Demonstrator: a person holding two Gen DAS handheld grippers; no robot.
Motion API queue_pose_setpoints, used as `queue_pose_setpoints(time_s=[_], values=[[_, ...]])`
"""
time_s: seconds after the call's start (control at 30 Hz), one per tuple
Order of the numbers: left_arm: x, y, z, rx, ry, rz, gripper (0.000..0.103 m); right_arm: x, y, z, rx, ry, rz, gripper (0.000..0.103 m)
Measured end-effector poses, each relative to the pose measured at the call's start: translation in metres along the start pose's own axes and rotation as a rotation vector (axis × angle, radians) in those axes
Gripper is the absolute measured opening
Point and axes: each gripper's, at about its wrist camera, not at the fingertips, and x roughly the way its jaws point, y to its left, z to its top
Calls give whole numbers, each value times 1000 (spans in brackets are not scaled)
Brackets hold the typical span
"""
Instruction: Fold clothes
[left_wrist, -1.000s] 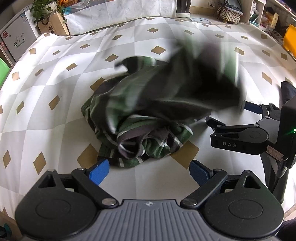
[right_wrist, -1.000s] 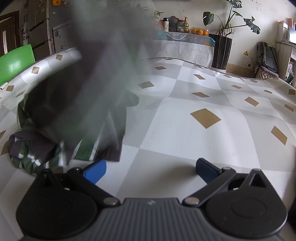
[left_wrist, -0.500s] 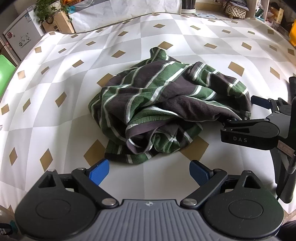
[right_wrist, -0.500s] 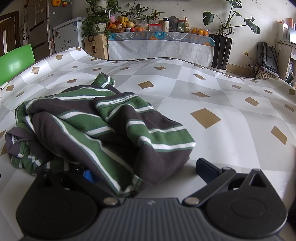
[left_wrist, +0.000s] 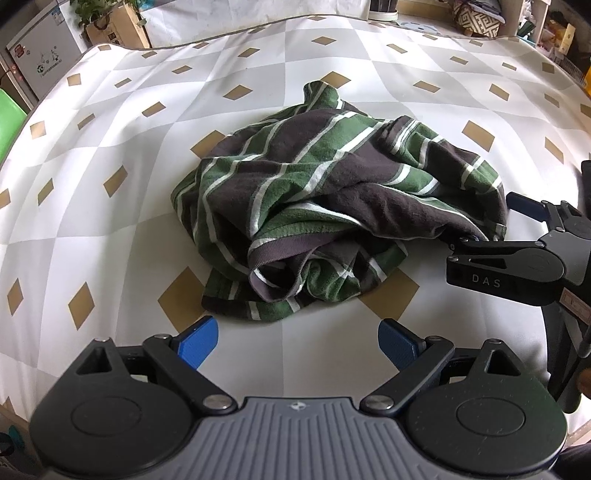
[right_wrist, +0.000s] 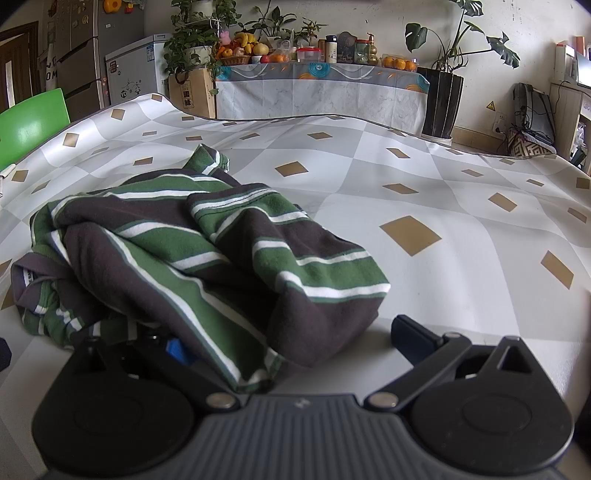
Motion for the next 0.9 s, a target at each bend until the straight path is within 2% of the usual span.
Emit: queue_pose_setpoints(time_s=[0.23,0.4,0.67,0.77,0.9], values=[[5,-3,0,11,16,16,94,-1,0,0,3,1,-3,103],[9,-1,-1,5,19,37,94,-12,6,-9,43,11,-47,103],[12,6,-2,-32,30,56,94,-20,6,1,81,187,-71,103],[8,8,2,-32,32,61,94,-22,4,4,115,228,-92,102],[-4,14,12,-24,27,62,94,-27,-1,13,175,258,-70,99]])
